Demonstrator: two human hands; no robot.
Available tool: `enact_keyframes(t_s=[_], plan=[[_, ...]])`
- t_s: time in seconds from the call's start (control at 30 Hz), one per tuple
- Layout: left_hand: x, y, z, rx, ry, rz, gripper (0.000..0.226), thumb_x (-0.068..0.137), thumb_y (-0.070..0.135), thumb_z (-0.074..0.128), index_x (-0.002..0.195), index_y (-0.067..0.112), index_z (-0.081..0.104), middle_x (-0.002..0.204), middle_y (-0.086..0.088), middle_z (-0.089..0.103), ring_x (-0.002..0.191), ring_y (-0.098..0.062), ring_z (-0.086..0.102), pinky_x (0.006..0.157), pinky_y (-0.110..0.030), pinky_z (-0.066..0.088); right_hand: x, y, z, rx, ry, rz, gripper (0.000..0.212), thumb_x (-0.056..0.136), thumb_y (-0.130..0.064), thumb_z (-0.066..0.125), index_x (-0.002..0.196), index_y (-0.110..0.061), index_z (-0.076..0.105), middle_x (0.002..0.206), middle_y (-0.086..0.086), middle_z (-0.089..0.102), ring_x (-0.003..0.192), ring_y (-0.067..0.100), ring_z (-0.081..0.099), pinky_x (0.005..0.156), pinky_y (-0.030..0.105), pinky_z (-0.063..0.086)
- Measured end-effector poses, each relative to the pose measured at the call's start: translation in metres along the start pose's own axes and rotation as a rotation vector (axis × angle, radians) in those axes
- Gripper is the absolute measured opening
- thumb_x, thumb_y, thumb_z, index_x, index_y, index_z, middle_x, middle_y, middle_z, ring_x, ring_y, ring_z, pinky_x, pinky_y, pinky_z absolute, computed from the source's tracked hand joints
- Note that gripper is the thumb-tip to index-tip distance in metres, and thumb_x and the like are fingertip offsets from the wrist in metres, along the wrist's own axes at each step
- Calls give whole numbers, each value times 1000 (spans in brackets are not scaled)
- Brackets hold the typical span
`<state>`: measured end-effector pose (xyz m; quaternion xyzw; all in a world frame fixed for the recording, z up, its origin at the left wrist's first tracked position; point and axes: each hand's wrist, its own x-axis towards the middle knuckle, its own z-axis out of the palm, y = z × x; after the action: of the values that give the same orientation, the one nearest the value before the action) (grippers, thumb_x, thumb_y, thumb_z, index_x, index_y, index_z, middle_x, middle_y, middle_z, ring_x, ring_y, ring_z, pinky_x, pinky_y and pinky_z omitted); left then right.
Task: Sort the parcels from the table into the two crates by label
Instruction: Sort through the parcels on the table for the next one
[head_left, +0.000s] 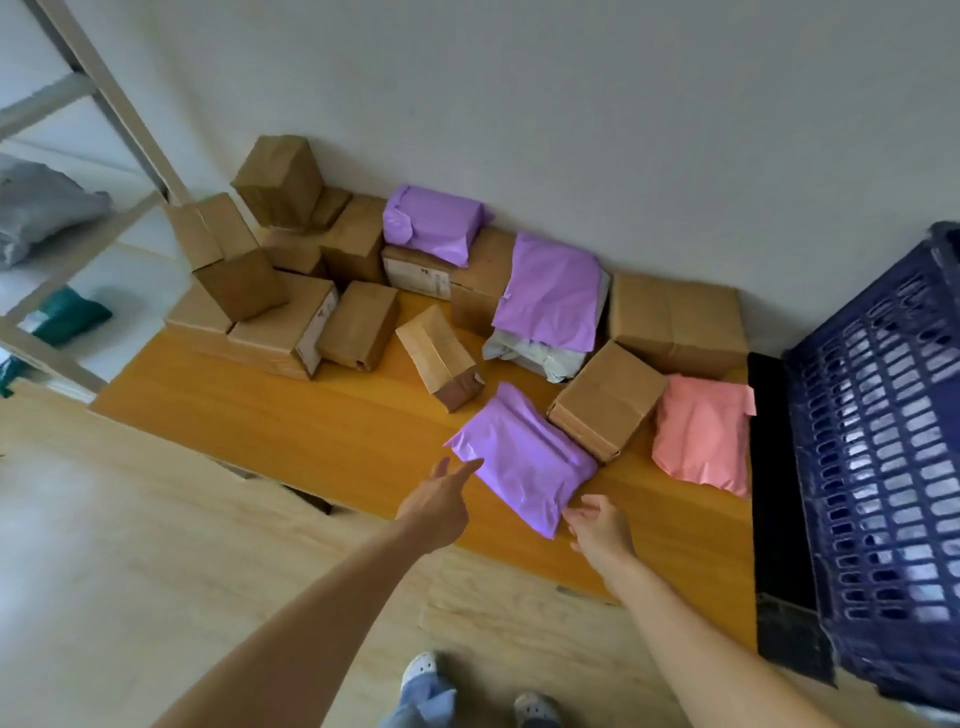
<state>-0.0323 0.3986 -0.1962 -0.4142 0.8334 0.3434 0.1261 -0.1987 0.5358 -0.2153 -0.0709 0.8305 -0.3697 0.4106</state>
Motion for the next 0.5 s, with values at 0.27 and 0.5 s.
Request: enact_keyframes(t_s=[0.27,0.5], plan=[[26,-12,8,359,-52,301,87,87,-4,43,152,39,5,160,1,-18,149,-23,-4,106,-37,33,22,-3,28,60,138,75,32,82,-14,70,108,-4,53,100,16,64,81,25,59,78,45,54],[33,-22,20,403,-156,342,88,88,-5,41,153,37,-1,161,5,-10,149,-23,-1,117,-38,20,32,-8,33,194,198,104,45,79,-15,77,113,0,51,97,12,62,82,21,57,62,28,42]])
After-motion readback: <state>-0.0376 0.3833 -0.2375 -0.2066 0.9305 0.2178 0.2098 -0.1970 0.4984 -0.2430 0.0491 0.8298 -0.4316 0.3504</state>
